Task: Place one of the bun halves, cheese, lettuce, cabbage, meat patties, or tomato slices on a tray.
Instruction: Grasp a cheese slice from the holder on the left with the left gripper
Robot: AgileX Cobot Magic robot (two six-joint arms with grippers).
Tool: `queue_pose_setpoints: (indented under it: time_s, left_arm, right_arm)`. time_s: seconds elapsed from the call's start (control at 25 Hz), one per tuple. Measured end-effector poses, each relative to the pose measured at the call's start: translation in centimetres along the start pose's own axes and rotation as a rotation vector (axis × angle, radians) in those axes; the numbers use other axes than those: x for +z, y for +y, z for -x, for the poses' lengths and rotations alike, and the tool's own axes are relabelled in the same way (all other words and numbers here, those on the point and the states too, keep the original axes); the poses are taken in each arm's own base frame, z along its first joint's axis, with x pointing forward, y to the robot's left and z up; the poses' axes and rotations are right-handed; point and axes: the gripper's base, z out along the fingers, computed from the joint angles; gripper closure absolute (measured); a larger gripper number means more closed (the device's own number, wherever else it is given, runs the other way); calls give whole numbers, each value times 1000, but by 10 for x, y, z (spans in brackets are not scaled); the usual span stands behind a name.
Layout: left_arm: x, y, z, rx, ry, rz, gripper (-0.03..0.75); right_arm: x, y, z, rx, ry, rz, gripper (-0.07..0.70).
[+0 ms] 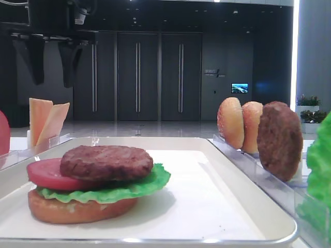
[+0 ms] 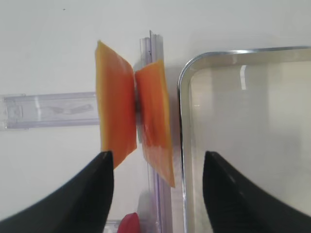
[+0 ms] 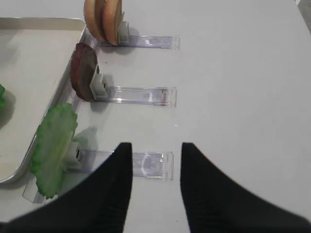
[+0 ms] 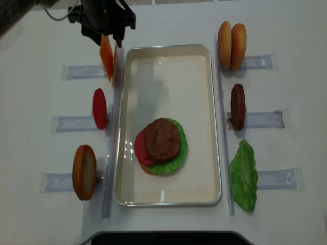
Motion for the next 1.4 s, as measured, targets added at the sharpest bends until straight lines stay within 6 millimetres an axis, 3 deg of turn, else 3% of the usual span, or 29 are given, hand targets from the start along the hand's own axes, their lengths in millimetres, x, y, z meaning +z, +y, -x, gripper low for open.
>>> queue_pose_setpoints:
  time_s: [0.68, 1.0, 1.4]
  left_arm:
    - [56, -14, 0, 20, 52, 22, 272]
    - [57, -13, 2, 36, 36, 46, 277]
    - [59, -12, 2, 41, 35, 54, 386]
  right_arm:
    - [0, 0, 0, 0, 0, 0, 393]
    - [0, 0, 0, 0, 0, 0, 393]
    - [0, 0, 0, 0, 0, 0, 393]
